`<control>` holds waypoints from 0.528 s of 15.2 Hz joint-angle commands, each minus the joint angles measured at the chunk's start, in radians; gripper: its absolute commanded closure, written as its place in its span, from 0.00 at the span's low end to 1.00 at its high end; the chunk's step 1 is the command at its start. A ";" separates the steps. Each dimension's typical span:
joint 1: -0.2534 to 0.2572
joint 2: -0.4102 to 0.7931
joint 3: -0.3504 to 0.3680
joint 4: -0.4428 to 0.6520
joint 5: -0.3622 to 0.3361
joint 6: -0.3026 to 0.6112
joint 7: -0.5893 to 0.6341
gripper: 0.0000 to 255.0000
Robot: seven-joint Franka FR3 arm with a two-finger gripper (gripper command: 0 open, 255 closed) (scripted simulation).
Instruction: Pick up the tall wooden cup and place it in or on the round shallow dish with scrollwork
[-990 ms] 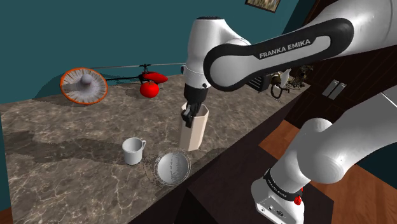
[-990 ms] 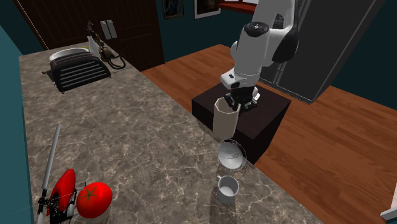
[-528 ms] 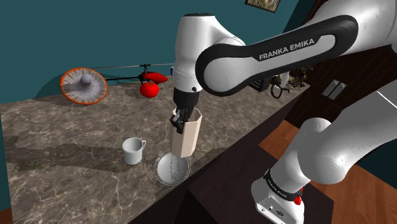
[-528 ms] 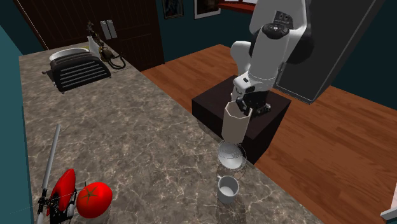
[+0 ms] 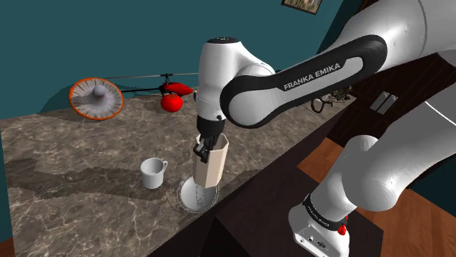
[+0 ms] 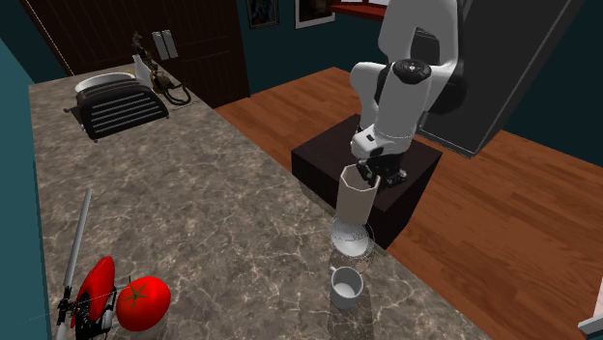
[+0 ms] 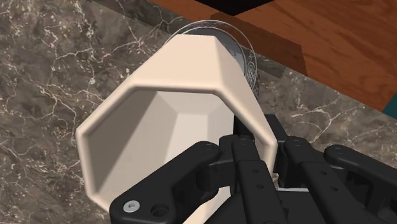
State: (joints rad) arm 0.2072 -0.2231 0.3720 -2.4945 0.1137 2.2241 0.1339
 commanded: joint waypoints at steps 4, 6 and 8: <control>-0.005 0.049 0.007 -0.028 -0.014 0.077 0.010 1.00; -0.006 0.071 0.010 -0.038 -0.022 0.108 0.016 1.00; -0.008 0.094 0.013 -0.047 -0.030 0.139 0.022 1.00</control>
State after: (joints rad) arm 0.1998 -0.1385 0.3840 -2.5335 0.0867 2.3445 0.1537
